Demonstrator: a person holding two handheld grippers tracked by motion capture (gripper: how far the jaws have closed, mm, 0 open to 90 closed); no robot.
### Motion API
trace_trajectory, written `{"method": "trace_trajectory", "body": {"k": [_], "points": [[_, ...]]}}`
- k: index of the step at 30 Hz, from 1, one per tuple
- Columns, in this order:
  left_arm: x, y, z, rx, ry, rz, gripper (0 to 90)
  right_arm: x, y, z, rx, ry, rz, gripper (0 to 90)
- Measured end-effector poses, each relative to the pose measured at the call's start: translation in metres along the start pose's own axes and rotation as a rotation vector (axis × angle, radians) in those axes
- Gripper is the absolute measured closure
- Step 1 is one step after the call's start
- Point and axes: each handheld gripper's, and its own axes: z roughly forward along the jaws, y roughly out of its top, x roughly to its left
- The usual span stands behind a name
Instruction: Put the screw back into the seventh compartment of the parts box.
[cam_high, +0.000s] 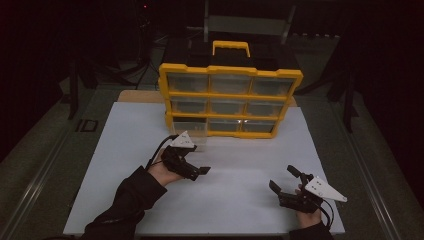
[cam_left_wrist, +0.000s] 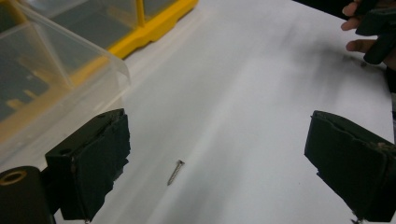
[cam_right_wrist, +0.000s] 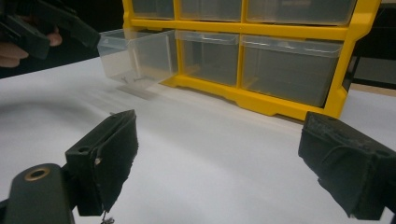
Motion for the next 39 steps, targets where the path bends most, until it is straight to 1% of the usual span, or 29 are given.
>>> {"method": "trace_trajectory", "body": {"k": [4,6,9,10,12,14,17,21,24,26,29,31,33,35,37,39], "points": [[0.002,-0.005,0.006,0.0,-0.009,-0.004,9.1,0.0,0.0,0.0,0.001,0.001,0.0,11.7],[0.003,-0.007,0.009,0.003,0.0,0.0,10.0,0.0,0.0,0.0,0.002,0.001,0.0,11.7],[0.005,-0.009,0.013,0.01,0.003,-0.003,11.8,0.0,0.0,0.0,0.003,0.001,0.001,11.7],[0.006,-0.009,0.014,0.013,0.0,-0.003,13.7,0.0,0.0,0.0,0.003,0.001,0.001,11.7],[0.008,-0.01,0.017,0.021,0.007,-0.004,13.9,0.0,0.0,0.0,0.003,0.002,0.0,11.8],[0.008,-0.012,0.02,0.023,0.019,0.005,15.7,0.0,0.0,0.0,0.002,0.002,0.001,11.8],[0.01,-0.014,0.024,0.032,0.026,0.003,20.8,0.0,0.0,0.0,0.002,0.002,0.001,11.7],[0.014,-0.017,0.028,0.044,0.033,-0.003,29.9,0.0,0.0,0.0,0.003,0.003,0.001,11.8],[0.019,-0.018,0.034,0.056,0.037,-0.014,38.0,0.0,0.0,0.001,0.003,0.004,0.0,11.7],[0.022,-0.018,0.036,0.071,0.046,-0.014,43.8,0.0,-0.001,0.001,0.003,0.005,0.0,11.7],[0.025,-0.019,0.039,0.085,0.05,-0.01,49.5,0.0,-0.001,0.001,0.003,0.005,0.001,11.7],[0.026,-0.02,0.041,0.096,0.035,-0.014,52.6,0.0,-0.001,0.001,0.003,0.005,0.002,11.8],[0.027,-0.022,0.044,0.112,0.03,-0.007,54.5,0.0,0.0,0.001,0.003,0.005,0.001,11.7],[0.027,-0.024,0.046,0.118,0.018,-0.011,56.7,0.0,0.0,0.0,0.002,0.006,0.002,11.7],[0.026,-0.026,0.047,0.127,0.012,-0.001,59.5,0.0,-0.001,0.0,0.003,0.005,0.002,11.7],[0.027,-0.028,0.049,0.136,0.006,-0.002,61.3,0.0,-0.001,0.001,0.003,0.006,0.002,11.7]]}}
